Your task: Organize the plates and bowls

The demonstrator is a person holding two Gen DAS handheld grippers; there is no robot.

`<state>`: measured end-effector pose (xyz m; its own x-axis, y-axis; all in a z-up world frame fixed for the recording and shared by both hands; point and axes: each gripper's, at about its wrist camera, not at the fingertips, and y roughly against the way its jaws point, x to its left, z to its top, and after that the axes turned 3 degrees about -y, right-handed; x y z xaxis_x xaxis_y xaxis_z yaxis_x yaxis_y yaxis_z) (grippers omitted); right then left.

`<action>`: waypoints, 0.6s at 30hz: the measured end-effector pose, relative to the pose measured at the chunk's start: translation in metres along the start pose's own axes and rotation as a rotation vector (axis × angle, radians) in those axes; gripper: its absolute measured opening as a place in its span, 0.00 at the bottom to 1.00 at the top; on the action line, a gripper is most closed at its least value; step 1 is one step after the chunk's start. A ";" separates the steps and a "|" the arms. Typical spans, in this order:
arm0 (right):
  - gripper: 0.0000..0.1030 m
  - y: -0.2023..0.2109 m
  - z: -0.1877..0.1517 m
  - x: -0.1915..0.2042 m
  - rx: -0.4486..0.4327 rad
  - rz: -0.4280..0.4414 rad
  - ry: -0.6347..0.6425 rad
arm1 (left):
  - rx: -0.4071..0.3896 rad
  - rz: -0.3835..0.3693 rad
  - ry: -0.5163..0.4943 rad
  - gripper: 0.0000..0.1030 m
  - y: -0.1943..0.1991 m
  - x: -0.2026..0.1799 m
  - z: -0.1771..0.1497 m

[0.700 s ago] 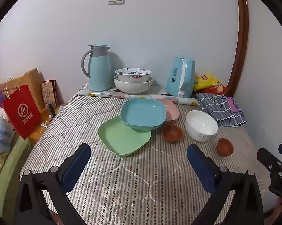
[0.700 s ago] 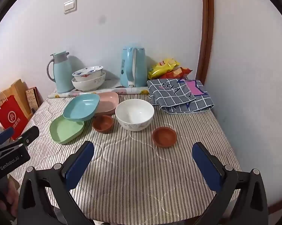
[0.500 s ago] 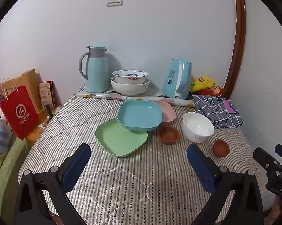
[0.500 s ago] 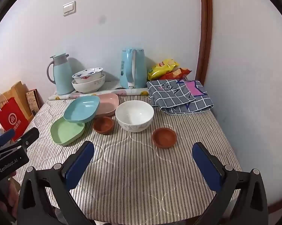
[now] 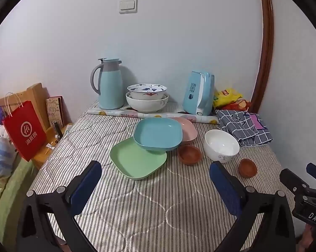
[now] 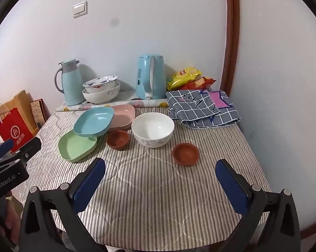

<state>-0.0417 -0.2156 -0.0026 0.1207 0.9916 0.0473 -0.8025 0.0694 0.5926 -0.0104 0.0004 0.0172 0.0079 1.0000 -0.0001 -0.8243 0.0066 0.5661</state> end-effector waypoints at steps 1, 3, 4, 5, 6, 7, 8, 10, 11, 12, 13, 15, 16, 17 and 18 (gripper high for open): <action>1.00 0.000 0.000 0.000 0.001 0.001 -0.001 | 0.001 0.001 0.001 1.00 0.000 0.000 0.000; 1.00 -0.001 0.000 0.000 0.003 0.002 -0.001 | -0.001 0.001 -0.001 1.00 0.001 0.001 0.000; 1.00 -0.001 0.000 0.000 0.003 0.002 -0.001 | -0.001 0.002 -0.003 1.00 0.001 0.001 0.000; 1.00 -0.001 -0.001 -0.001 0.001 0.003 -0.002 | -0.002 0.005 -0.001 1.00 0.001 0.000 -0.001; 1.00 -0.001 -0.001 0.000 0.001 0.004 -0.002 | -0.001 0.005 -0.002 1.00 0.001 0.001 -0.001; 1.00 -0.001 -0.001 0.000 0.003 0.005 -0.001 | -0.001 0.005 -0.001 1.00 0.001 0.000 -0.002; 1.00 -0.001 -0.002 0.000 0.003 0.003 -0.001 | -0.003 0.004 -0.001 1.00 0.002 -0.001 -0.003; 1.00 0.000 -0.004 0.001 0.001 0.003 0.001 | -0.004 0.004 0.000 1.00 0.002 0.000 -0.003; 1.00 0.000 -0.004 0.001 0.002 0.004 0.002 | -0.006 0.005 0.000 1.00 0.003 0.000 -0.003; 1.00 0.000 -0.005 0.001 0.002 0.004 0.003 | -0.005 0.004 0.000 1.00 0.003 0.000 -0.003; 1.00 0.000 -0.005 0.002 0.003 0.004 0.005 | -0.003 0.004 -0.001 1.00 0.002 0.000 -0.003; 1.00 0.000 -0.005 0.001 0.001 0.005 0.003 | -0.005 0.004 0.000 1.00 0.002 -0.001 -0.003; 1.00 0.000 -0.005 0.001 0.001 0.006 -0.001 | -0.005 0.004 0.001 1.00 0.003 -0.001 -0.003; 1.00 0.001 -0.005 0.000 0.001 0.007 -0.003 | -0.002 0.006 -0.001 1.00 0.002 -0.002 -0.002; 1.00 0.001 -0.005 0.000 0.000 0.006 -0.004 | -0.002 0.005 0.000 1.00 0.002 -0.002 -0.002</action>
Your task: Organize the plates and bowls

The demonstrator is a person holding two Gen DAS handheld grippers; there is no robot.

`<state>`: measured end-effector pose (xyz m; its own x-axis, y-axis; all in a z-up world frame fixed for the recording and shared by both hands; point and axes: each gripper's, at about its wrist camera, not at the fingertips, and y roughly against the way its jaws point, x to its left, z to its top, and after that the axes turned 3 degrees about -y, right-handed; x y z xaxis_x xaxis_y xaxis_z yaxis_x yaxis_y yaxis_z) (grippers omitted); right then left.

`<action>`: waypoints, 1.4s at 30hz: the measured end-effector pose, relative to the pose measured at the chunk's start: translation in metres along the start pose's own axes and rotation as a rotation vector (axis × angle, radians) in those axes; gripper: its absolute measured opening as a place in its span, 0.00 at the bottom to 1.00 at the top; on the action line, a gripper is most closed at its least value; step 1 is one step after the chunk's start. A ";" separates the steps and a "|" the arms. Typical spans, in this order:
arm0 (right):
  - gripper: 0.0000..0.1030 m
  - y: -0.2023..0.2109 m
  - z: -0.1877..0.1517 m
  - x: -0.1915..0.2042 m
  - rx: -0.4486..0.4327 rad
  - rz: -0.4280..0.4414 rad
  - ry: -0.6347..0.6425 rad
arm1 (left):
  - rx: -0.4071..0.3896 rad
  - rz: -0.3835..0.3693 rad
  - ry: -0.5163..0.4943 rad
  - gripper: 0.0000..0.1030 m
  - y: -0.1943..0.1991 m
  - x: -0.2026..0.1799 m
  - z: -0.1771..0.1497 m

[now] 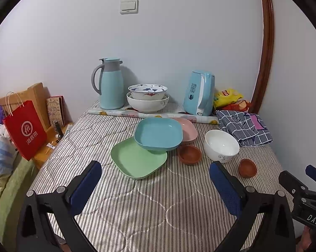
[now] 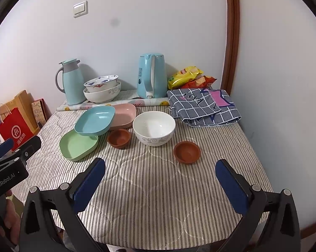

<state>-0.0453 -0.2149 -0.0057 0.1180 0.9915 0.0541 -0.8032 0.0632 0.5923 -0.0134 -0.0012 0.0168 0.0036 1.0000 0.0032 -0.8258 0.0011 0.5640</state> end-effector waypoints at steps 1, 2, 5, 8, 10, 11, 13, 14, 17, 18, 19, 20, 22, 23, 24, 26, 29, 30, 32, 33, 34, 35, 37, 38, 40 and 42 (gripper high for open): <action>1.00 0.000 0.000 0.000 0.000 -0.001 0.000 | 0.000 0.000 -0.001 1.00 0.000 0.000 0.000; 1.00 0.001 0.000 0.000 -0.001 0.000 -0.001 | 0.001 0.000 -0.002 1.00 0.000 0.000 0.000; 1.00 0.002 0.000 0.001 -0.002 0.000 0.002 | 0.003 0.000 0.001 1.00 0.001 0.000 -0.001; 1.00 0.003 0.000 0.002 -0.003 0.002 0.005 | 0.004 0.001 0.002 1.00 0.001 0.000 -0.001; 1.00 0.003 0.000 0.003 -0.001 0.002 0.006 | 0.005 -0.004 0.002 1.00 0.002 0.000 -0.001; 1.00 0.003 0.000 0.002 -0.001 0.002 0.006 | 0.004 -0.004 0.003 1.00 0.001 0.001 -0.001; 1.00 0.003 0.000 0.003 -0.002 0.004 0.007 | 0.004 -0.001 0.004 1.00 0.001 0.002 -0.002; 1.00 0.003 -0.001 0.003 -0.003 0.005 0.007 | 0.004 -0.002 0.006 1.00 0.001 0.002 -0.002; 1.00 0.003 -0.001 0.004 -0.004 0.006 0.011 | 0.003 -0.001 0.004 1.00 0.001 0.002 -0.002; 1.00 0.003 0.000 0.004 -0.004 0.005 0.012 | 0.002 0.001 0.005 1.00 0.001 0.002 -0.002; 1.00 0.003 0.000 0.004 -0.004 0.005 0.012 | 0.001 0.001 0.008 1.00 0.001 0.002 -0.002; 1.00 0.003 0.000 0.004 -0.004 0.006 0.011 | 0.001 -0.001 0.010 1.00 0.001 0.002 -0.003; 1.00 0.004 -0.001 0.004 -0.005 0.009 0.009 | 0.002 0.001 0.010 1.00 0.001 0.002 -0.003; 1.00 0.004 -0.001 0.005 -0.005 0.009 0.009 | 0.003 0.002 0.010 1.00 0.000 0.003 -0.003; 1.00 0.004 -0.001 0.005 -0.005 0.008 0.009 | 0.004 0.001 0.011 1.00 0.000 0.002 -0.003; 1.00 0.004 -0.001 0.005 -0.005 0.009 0.009 | 0.004 0.001 0.011 1.00 0.000 0.002 -0.004; 1.00 0.005 -0.001 0.006 -0.006 0.011 0.009 | 0.004 -0.001 0.012 1.00 0.000 0.003 -0.005; 1.00 0.005 -0.001 0.006 -0.006 0.012 0.010 | 0.003 -0.001 0.012 1.00 0.000 0.003 -0.004; 1.00 0.006 -0.001 0.007 -0.008 0.012 0.012 | 0.001 -0.003 0.012 1.00 0.001 0.004 -0.004; 1.00 0.006 -0.001 0.007 -0.007 0.013 0.013 | 0.001 -0.003 0.012 1.00 0.001 0.004 -0.005; 1.00 0.006 -0.001 0.007 -0.006 0.014 0.013 | 0.001 -0.004 0.014 1.00 0.001 0.004 -0.005; 1.00 0.006 -0.001 0.007 -0.007 0.013 0.012 | 0.001 -0.006 0.015 1.00 0.001 0.004 -0.005; 1.00 0.006 0.000 0.007 -0.007 0.015 0.009 | 0.003 -0.004 0.014 1.00 0.001 0.004 -0.005; 1.00 0.006 0.000 0.007 -0.006 0.016 0.008 | 0.003 -0.004 0.015 1.00 0.000 0.005 -0.005; 1.00 0.006 0.000 0.007 -0.006 0.014 0.008 | 0.004 -0.005 0.015 1.00 0.000 0.005 -0.005; 1.00 0.007 0.000 0.007 -0.008 0.017 0.006 | 0.002 -0.005 0.014 1.00 0.000 0.004 -0.005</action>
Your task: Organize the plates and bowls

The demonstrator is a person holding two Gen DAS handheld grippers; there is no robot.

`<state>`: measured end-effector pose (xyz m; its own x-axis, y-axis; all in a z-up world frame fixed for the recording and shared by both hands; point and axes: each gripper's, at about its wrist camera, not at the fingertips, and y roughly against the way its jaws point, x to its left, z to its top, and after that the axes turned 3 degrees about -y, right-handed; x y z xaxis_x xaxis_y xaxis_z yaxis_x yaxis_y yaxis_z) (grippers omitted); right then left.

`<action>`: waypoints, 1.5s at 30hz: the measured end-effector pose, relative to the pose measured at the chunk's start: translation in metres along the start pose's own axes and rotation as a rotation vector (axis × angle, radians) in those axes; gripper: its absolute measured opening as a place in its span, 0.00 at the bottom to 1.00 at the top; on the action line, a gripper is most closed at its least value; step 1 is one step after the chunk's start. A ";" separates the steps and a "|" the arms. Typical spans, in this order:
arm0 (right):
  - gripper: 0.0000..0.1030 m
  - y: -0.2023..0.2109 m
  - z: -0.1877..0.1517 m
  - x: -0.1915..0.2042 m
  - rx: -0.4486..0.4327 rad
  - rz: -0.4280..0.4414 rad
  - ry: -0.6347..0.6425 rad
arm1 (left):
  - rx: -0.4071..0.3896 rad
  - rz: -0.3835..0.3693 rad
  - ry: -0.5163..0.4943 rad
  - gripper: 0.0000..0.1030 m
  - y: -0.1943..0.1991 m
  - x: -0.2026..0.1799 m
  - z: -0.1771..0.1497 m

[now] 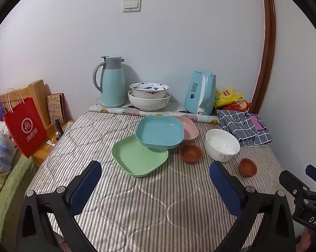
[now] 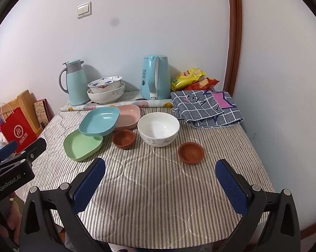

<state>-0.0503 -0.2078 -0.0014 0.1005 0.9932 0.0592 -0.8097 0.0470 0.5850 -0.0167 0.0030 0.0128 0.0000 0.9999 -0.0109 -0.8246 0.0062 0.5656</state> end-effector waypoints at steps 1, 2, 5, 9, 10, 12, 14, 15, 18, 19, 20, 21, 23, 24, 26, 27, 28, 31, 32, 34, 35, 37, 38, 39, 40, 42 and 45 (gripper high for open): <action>1.00 0.000 0.000 0.000 0.001 0.001 -0.001 | 0.001 0.000 0.000 1.00 0.000 0.001 0.000; 1.00 0.000 0.001 0.000 0.001 0.001 -0.001 | 0.000 0.000 0.001 1.00 0.000 0.001 0.000; 1.00 0.000 0.001 0.001 0.000 0.001 0.000 | -0.002 -0.002 0.001 1.00 0.000 0.001 0.000; 1.00 0.000 0.001 0.002 0.000 0.002 0.004 | -0.005 -0.008 0.002 1.00 0.000 0.001 0.000; 1.00 0.000 0.001 0.003 0.000 0.003 0.005 | -0.004 -0.007 0.002 1.00 -0.001 0.001 0.000; 1.00 0.001 0.001 0.004 -0.002 0.005 0.008 | -0.005 -0.008 0.002 1.00 -0.001 0.001 0.000; 1.00 0.001 0.001 0.004 -0.002 0.007 0.007 | -0.005 -0.006 0.002 1.00 -0.001 0.001 0.000; 1.00 0.000 0.002 0.005 -0.002 0.009 0.007 | -0.006 -0.004 0.002 1.00 -0.001 0.000 0.000; 1.00 -0.001 0.001 0.006 0.001 0.012 0.010 | -0.007 -0.005 0.008 1.00 -0.001 0.001 0.001; 1.00 -0.001 0.002 0.006 0.003 0.011 0.011 | -0.006 -0.005 0.009 1.00 -0.002 0.001 0.001; 1.00 -0.002 0.002 0.006 0.003 0.011 0.012 | -0.006 -0.004 0.008 1.00 -0.001 0.002 0.002; 1.00 -0.003 0.002 0.006 0.004 0.012 0.013 | -0.006 -0.003 0.006 1.00 -0.002 0.001 0.003; 1.00 -0.004 0.003 0.007 0.007 0.016 0.013 | -0.001 0.001 0.008 1.00 -0.003 0.002 0.004; 1.00 -0.005 0.003 0.007 0.010 0.018 0.013 | 0.001 -0.002 0.011 1.00 -0.004 0.002 0.004; 1.00 -0.008 0.004 0.007 0.020 0.020 0.010 | 0.006 -0.011 0.010 1.00 -0.008 0.002 0.006; 1.00 -0.011 0.005 0.008 0.023 0.021 0.011 | 0.011 -0.011 0.007 1.00 -0.011 0.002 0.006; 1.00 -0.014 0.005 0.009 0.027 0.020 0.012 | 0.018 -0.012 0.006 1.00 -0.015 0.002 0.007; 1.00 -0.026 0.009 0.013 0.049 0.004 0.031 | 0.040 -0.013 0.010 1.00 -0.026 0.003 0.010; 1.00 -0.030 0.010 0.015 0.055 -0.004 0.036 | 0.049 -0.013 0.013 1.00 -0.031 0.004 0.011; 1.00 -0.038 0.012 0.016 0.070 -0.015 0.043 | 0.061 -0.011 0.020 1.00 -0.039 0.007 0.011; 1.00 -0.041 0.012 0.017 0.074 -0.014 0.043 | 0.068 -0.009 0.021 1.00 -0.044 0.008 0.012; 1.00 -0.048 0.014 0.019 0.079 0.000 0.043 | 0.081 -0.003 0.031 1.00 -0.052 0.012 0.013; 1.00 -0.051 0.015 0.020 0.081 0.006 0.044 | 0.085 -0.004 0.035 1.00 -0.055 0.014 0.014; 1.00 -0.054 0.016 0.022 0.086 0.012 0.045 | 0.090 -0.006 0.039 1.00 -0.059 0.016 0.015; 1.00 -0.059 0.017 0.023 0.092 0.023 0.044 | 0.096 -0.005 0.042 1.00 -0.062 0.019 0.017; 1.00 -0.066 0.021 0.026 0.101 0.047 0.036 | 0.102 -0.001 0.050 1.00 -0.070 0.025 0.020; 1.00 -0.077 0.028 0.032 0.110 0.062 0.032 | 0.119 0.001 0.066 1.00 -0.082 0.034 0.025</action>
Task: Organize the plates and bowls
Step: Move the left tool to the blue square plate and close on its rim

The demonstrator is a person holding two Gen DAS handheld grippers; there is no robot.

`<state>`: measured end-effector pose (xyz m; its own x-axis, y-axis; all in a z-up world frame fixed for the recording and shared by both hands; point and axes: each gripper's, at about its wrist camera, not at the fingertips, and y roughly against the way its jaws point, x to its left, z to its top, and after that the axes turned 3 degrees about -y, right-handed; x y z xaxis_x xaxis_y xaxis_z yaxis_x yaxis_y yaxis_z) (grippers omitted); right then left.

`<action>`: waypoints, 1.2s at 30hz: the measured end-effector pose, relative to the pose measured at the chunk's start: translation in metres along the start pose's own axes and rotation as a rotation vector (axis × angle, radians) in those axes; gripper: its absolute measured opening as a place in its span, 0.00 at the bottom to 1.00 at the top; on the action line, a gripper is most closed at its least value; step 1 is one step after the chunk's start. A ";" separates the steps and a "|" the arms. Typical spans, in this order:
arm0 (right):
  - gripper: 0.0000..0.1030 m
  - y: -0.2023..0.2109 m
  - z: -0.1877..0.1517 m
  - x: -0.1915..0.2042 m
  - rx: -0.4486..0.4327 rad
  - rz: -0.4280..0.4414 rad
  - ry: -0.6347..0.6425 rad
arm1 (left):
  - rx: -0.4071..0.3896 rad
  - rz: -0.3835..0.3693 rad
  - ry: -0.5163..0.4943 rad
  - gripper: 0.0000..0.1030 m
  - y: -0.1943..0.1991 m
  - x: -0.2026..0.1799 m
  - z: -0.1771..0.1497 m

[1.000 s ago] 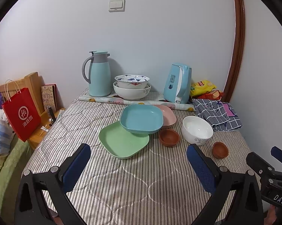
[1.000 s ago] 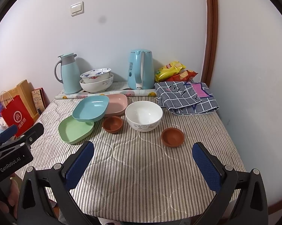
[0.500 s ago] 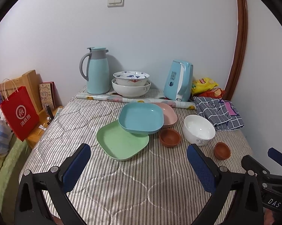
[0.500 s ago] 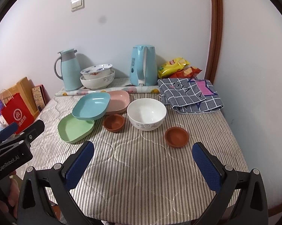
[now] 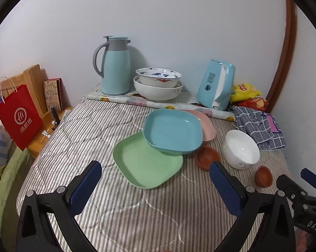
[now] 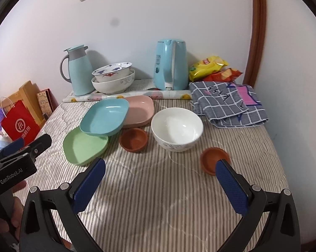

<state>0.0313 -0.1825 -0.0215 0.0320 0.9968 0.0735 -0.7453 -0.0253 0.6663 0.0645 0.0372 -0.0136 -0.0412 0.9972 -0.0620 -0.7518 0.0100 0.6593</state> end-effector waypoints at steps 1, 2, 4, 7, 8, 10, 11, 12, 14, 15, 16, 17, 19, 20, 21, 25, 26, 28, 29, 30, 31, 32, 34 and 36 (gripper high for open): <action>1.00 -0.004 0.004 0.002 0.003 0.002 0.001 | 0.004 -0.007 0.005 1.00 -0.004 0.003 0.002; 1.00 -0.007 0.007 0.004 0.007 0.004 0.002 | 0.005 -0.007 0.010 1.00 -0.006 0.005 0.004; 1.00 -0.015 0.013 0.007 0.013 0.023 -0.003 | 0.008 -0.007 0.018 1.00 -0.013 0.009 0.008; 0.99 -0.025 0.024 0.012 0.016 0.033 0.004 | 0.008 -0.003 0.024 1.00 -0.022 0.014 0.016; 0.99 -0.028 0.027 0.014 0.012 0.026 0.014 | 0.010 -0.002 0.028 1.00 -0.026 0.016 0.019; 0.98 -0.034 0.034 0.017 0.010 0.016 0.027 | 0.015 -0.006 0.032 1.00 -0.033 0.018 0.024; 0.98 -0.036 0.037 0.017 0.009 0.017 0.032 | 0.017 -0.004 0.034 1.00 -0.038 0.019 0.028; 0.97 -0.039 0.041 0.018 0.010 0.018 0.035 | 0.022 0.002 0.039 1.00 -0.043 0.021 0.031; 0.96 -0.045 0.048 0.019 0.014 0.017 0.040 | 0.033 0.003 0.051 1.00 -0.052 0.024 0.035; 0.95 -0.048 0.050 0.019 0.014 0.019 0.044 | 0.035 0.003 0.057 1.00 -0.056 0.025 0.036; 0.94 -0.052 0.054 0.020 0.014 0.019 0.049 | 0.038 0.003 0.061 1.00 -0.059 0.026 0.038; 0.93 -0.054 0.056 0.020 0.014 0.018 0.053 | 0.043 0.005 0.064 1.00 -0.063 0.027 0.039; 0.89 -0.063 0.062 0.020 0.019 0.018 0.060 | 0.050 0.006 0.062 1.00 -0.071 0.026 0.042; 0.88 -0.066 0.064 0.020 0.020 0.020 0.061 | 0.055 0.008 0.062 0.99 -0.076 0.026 0.045; 0.85 -0.071 0.067 0.020 0.026 0.023 0.059 | 0.057 0.009 0.062 0.98 -0.079 0.026 0.046; 0.77 -0.090 0.076 0.023 0.047 0.041 0.073 | 0.063 0.010 0.053 0.95 -0.094 0.025 0.054; 0.76 -0.094 0.077 0.025 0.051 0.041 0.079 | 0.066 0.012 0.048 0.95 -0.097 0.025 0.055; 0.71 -0.105 0.079 0.030 0.062 0.043 0.091 | 0.078 0.018 0.039 0.90 -0.105 0.024 0.058; 0.69 -0.110 0.081 0.032 0.068 0.048 0.096 | 0.084 0.019 0.034 0.89 -0.109 0.024 0.058; 0.67 -0.115 0.081 0.034 0.076 0.054 0.100 | 0.087 0.017 0.031 0.86 -0.114 0.025 0.059; 0.64 -0.122 0.082 0.037 0.087 0.060 0.104 | 0.091 0.016 0.029 0.84 -0.117 0.025 0.059; 0.63 -0.126 0.082 0.039 0.093 0.065 0.106 | 0.097 0.014 0.028 0.82 -0.122 0.026 0.060; 0.58 -0.137 0.083 0.047 0.106 0.073 0.118 | 0.113 0.002 0.035 0.72 -0.132 0.029 0.061; 0.58 -0.144 0.082 0.052 0.113 0.078 0.127 | 0.129 -0.016 0.039 0.68 -0.141 0.029 0.062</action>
<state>0.1949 -0.1333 -0.0527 -0.1127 0.9929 0.0389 -0.6623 -0.1043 0.7419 0.2102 0.0694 -0.0617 -0.0576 0.9933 -0.1005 -0.6616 0.0375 0.7489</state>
